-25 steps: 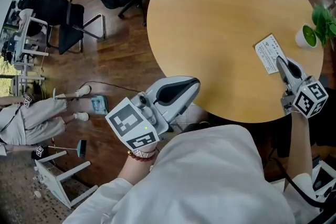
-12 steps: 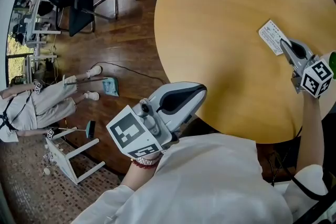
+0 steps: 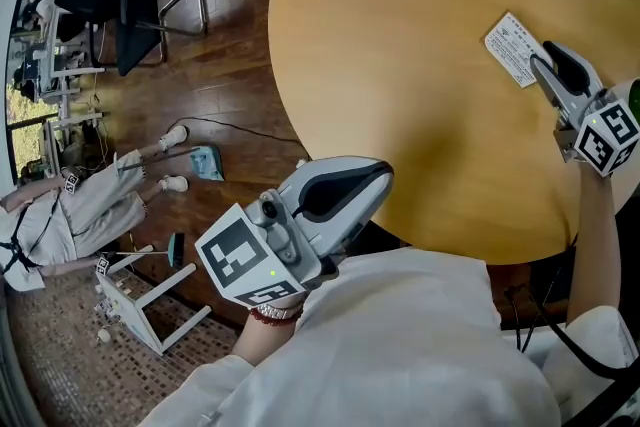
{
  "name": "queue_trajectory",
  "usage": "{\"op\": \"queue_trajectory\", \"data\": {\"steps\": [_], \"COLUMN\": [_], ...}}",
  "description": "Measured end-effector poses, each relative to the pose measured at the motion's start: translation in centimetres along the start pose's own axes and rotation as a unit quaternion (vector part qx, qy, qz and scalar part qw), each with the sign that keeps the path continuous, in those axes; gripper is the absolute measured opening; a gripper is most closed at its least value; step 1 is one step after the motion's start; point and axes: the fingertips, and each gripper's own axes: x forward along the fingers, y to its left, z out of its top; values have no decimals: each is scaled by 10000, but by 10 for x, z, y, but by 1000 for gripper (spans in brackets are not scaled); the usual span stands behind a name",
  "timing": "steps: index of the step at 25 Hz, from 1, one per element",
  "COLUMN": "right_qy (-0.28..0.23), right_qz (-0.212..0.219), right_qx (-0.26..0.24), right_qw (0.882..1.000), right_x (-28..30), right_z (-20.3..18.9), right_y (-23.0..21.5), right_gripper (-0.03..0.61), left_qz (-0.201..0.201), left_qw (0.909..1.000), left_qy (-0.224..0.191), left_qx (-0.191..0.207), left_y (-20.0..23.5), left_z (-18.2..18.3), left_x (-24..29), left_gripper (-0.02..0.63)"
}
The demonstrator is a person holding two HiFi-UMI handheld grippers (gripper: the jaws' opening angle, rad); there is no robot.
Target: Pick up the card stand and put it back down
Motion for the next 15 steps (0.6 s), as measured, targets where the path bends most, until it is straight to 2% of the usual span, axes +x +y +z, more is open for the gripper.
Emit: {"op": "queue_trajectory", "data": {"steps": [4,8,11,15], "right_qy": [61,-252,-365,-908], "right_qz": [-873,-1776,-1888,-1906], "right_qx": [-80,223,309,-188], "right_qw": [9961,9835,9809,9773], "right_x": [-40,-90,-126,-181], "right_z": [-7,-32,-37,20], "right_y": [0,8,58,142], "right_gripper": [177,191,209,207], "left_qz": [-113,-375,-483,-827], "left_qw": [9997,9978,9970,9919], "left_qy": [-119,-297,-317,-517], "left_qx": [171,451,519,814], "left_y": [-23,-35,-55,-92], "left_z": [10,7,2,5], "left_x": [-11,-20,-42,-73], "left_gripper": [-9,-9,-9,-9]}}
